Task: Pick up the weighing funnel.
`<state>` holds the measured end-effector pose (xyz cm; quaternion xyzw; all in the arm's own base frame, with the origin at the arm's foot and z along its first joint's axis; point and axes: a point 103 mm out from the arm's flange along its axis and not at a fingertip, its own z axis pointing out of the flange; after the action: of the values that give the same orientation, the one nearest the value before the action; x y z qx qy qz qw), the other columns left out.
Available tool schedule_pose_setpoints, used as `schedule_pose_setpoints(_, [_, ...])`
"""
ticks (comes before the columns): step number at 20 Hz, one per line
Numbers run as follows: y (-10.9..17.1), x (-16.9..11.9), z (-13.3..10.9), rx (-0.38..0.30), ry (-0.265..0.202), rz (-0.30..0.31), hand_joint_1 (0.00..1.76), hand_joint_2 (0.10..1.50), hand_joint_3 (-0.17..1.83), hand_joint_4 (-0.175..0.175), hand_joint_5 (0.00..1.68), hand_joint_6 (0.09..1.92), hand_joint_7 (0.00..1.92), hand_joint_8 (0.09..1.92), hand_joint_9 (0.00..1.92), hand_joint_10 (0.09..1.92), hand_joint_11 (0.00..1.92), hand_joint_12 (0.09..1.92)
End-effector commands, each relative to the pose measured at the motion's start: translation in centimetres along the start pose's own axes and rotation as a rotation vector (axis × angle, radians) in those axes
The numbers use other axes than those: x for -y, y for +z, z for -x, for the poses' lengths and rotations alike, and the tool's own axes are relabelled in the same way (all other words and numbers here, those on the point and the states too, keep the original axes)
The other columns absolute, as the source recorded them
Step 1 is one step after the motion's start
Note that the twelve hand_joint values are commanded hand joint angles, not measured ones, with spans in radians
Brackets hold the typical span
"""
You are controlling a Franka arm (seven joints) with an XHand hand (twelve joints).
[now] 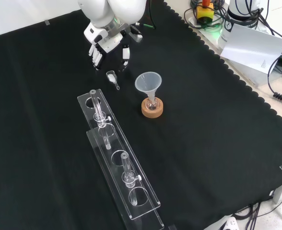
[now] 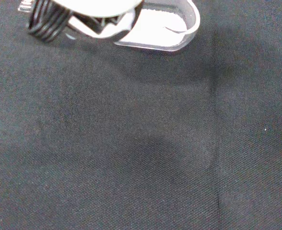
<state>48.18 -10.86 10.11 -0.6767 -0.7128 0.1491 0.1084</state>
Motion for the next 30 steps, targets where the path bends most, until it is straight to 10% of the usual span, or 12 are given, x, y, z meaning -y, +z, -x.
schedule_pose_setpoints(1, [0.2,0.0,0.0,-0.005,-0.003,0.0,0.93,0.65,0.6,-0.019,0.57,0.71,0.58,0.67,0.76,0.48,0.54,1.22])
schedule_pose_setpoints(30, [1.7,-1.2,-1.1,-0.007,-0.003,-0.023,0.93,0.65,0.6,-0.019,0.56,0.72,0.58,0.67,0.75,0.47,0.53,1.22])
